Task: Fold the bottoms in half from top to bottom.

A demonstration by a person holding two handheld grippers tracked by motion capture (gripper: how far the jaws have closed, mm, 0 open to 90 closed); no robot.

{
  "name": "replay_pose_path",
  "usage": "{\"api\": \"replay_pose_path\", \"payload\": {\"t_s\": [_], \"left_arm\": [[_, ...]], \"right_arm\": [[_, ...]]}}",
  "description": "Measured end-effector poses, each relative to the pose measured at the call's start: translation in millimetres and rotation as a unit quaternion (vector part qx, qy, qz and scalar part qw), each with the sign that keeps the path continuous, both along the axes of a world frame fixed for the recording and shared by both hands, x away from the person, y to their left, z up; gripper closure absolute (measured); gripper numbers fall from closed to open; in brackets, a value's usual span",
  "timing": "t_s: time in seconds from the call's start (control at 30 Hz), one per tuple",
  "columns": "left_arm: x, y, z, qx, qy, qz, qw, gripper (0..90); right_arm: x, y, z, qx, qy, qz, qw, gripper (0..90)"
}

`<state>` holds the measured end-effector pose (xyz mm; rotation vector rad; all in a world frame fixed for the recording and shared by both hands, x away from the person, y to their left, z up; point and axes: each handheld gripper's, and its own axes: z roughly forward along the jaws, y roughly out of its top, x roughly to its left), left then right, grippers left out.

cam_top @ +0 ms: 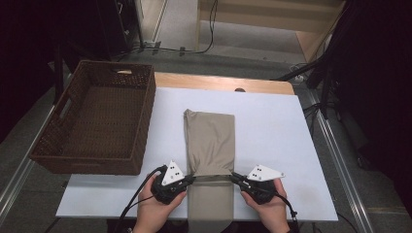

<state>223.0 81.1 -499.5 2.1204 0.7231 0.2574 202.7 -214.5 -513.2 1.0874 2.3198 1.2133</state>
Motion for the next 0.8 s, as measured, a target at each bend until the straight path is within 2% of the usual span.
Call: {"api": "replay_pose_path", "payload": {"t_s": [0.8], "left_arm": [[-19.5,3.4,0.5,-0.001,0.011,-0.015,0.9998,88.1]], "right_arm": [[-23.4,-0.7,-0.4,0.001,0.003,0.012,0.9999,83.9]]}}
